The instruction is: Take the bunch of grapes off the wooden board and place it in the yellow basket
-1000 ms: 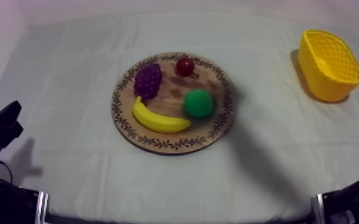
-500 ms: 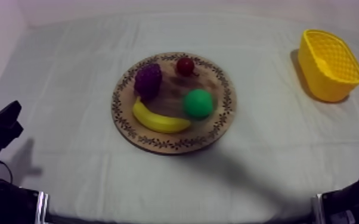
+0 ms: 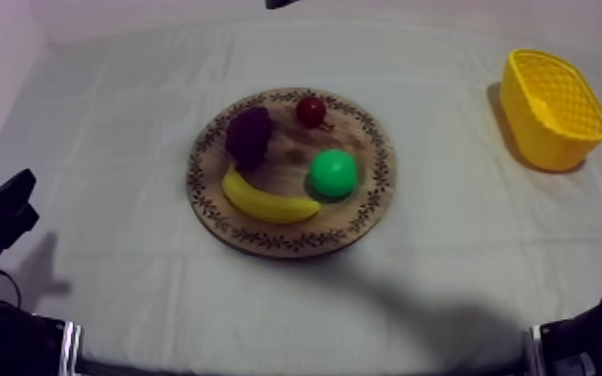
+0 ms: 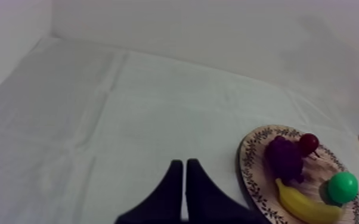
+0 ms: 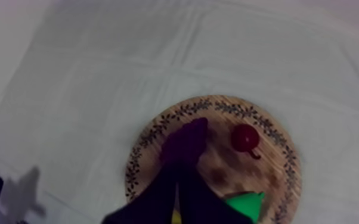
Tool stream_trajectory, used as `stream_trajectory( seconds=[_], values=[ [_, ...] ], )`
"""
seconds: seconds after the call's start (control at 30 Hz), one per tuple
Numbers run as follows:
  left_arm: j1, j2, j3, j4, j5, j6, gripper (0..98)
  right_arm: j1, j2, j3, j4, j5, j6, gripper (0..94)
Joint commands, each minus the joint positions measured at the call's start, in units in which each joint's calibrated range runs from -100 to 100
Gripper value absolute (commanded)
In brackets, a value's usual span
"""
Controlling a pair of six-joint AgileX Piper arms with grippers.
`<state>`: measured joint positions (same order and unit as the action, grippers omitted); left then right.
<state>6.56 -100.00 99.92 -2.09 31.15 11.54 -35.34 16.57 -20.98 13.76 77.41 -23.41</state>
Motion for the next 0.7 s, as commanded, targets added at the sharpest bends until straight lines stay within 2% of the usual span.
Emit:
stream_trajectory(
  seconds=[0.0,0.33,0.67],
  values=[
    [-0.01,0.00,-0.04,0.01,-0.03,0.01,0.1,-0.14,2.10,-1.25,0.26,1.11,-1.22,0.4],
    [-0.01,0.00,-0.04,0.01,-0.03,0.01,0.1,-1.01,8.28,-1.40,0.16,3.86,-2.48,1.2],
    [-0.01,0.00,-0.04,0.01,-0.03,0.01,0.1,-1.01,11.23,-1.93,-1.08,3.66,-3.03,15.2]
  ],
)
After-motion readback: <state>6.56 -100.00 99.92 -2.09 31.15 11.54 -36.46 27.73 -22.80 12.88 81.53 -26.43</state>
